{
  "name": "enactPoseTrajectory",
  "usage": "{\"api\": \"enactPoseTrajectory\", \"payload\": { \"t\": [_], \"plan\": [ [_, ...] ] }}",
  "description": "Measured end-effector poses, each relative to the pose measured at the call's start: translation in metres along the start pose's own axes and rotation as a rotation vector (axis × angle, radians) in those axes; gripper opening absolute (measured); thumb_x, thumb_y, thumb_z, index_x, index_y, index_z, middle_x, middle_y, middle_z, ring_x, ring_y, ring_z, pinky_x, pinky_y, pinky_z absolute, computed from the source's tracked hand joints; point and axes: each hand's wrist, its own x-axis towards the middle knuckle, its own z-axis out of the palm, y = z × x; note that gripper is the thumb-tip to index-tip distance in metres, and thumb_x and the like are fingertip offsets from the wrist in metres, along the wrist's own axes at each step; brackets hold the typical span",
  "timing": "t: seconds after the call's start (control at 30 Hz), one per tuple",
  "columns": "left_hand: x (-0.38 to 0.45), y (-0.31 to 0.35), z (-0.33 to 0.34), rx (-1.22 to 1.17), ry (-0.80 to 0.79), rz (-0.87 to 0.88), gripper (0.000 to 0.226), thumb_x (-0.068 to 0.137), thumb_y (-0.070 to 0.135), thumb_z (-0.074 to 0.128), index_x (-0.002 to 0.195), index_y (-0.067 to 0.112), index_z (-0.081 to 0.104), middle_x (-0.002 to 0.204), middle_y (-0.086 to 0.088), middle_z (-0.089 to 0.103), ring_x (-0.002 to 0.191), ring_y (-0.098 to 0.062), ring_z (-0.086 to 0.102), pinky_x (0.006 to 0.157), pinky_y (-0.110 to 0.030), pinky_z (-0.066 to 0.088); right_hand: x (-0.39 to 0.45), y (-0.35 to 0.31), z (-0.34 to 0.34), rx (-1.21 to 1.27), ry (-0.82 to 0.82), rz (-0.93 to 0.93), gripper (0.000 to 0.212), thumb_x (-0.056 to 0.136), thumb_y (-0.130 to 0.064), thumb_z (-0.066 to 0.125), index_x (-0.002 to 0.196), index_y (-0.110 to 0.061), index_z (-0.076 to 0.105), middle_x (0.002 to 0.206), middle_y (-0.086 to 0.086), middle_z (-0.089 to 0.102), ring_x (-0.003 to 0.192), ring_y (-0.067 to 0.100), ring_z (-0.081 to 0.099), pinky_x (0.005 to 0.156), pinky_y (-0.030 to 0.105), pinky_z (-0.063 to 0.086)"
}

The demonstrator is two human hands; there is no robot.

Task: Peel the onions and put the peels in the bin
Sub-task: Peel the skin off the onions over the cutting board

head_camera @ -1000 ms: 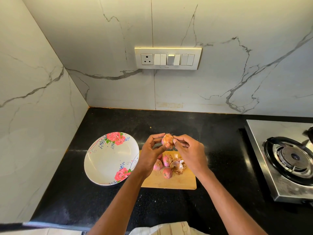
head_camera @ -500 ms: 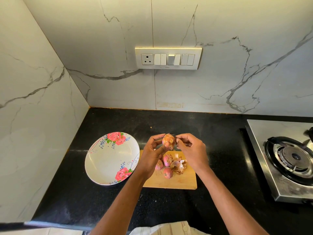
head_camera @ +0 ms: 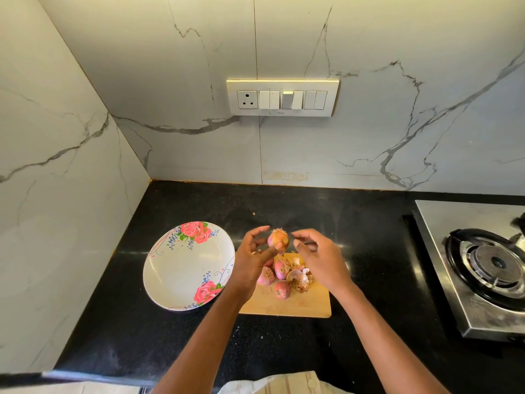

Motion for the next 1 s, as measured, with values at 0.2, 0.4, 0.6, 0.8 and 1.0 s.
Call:
{"api": "enactPoseTrajectory", "payload": {
  "t": [0.2, 0.4, 0.6, 0.8, 1.0],
  "plan": [
    [0.002, -0.001, -0.001, 0.178, 0.007, 0.049, 0.046, 0.082, 0.037, 0.081, 0.123, 0.032, 0.062, 0.119, 0.015, 0.069, 0.109, -0.005, 0.067, 0.09, -0.021, 0.056, 0.008, -0.013, -0.004, 0.019, -0.162, -0.09, 0.026, 0.095, -0.042, 0.068, 0.121, -0.045, 0.067, 0.121, -0.024, 0.064, 0.112, -0.007, 0.059, 0.089, 0.011, 0.049],
    [0.007, 0.001, -0.002, 0.237, -0.023, 0.082, 0.042, 0.082, 0.028, 0.084, 0.119, 0.029, 0.065, 0.113, 0.014, 0.072, 0.101, -0.001, 0.07, 0.091, -0.023, 0.058, 0.014, -0.008, -0.004, 0.01, -0.109, -0.074, 0.015, 0.093, -0.035, 0.072, 0.106, -0.042, 0.074, 0.109, -0.022, 0.069, 0.105, -0.007, 0.06, 0.081, 0.008, 0.048],
    [0.002, 0.0, 0.002, 0.331, -0.036, 0.092, 0.039, 0.083, 0.031, 0.082, 0.116, 0.034, 0.061, 0.111, 0.019, 0.068, 0.102, -0.001, 0.067, 0.079, -0.01, 0.054, 0.017, -0.004, 0.001, -0.091, -0.054, -0.064, 0.009, 0.099, -0.032, 0.064, 0.103, -0.029, 0.071, 0.104, -0.014, 0.066, 0.097, -0.004, 0.059, 0.076, 0.007, 0.043],
    [0.004, 0.0, 0.0, 0.251, -0.024, 0.063, 0.047, 0.081, 0.035, 0.083, 0.122, 0.029, 0.06, 0.117, 0.014, 0.067, 0.106, -0.008, 0.068, 0.086, -0.022, 0.059, 0.018, -0.004, -0.003, 0.053, -0.057, -0.026, 0.011, 0.101, -0.035, 0.06, 0.107, -0.031, 0.068, 0.101, -0.018, 0.068, 0.097, -0.005, 0.063, 0.081, 0.023, 0.058],
    [0.01, 0.003, -0.003, 0.324, 0.005, 0.096, 0.045, 0.084, 0.031, 0.081, 0.122, 0.028, 0.058, 0.116, 0.014, 0.067, 0.106, -0.005, 0.066, 0.091, -0.02, 0.056, 0.022, -0.009, 0.001, -0.008, -0.165, -0.081, 0.019, 0.092, -0.043, 0.071, 0.111, -0.04, 0.071, 0.113, -0.019, 0.064, 0.106, -0.006, 0.058, 0.085, 0.014, 0.048]
  ]
}}
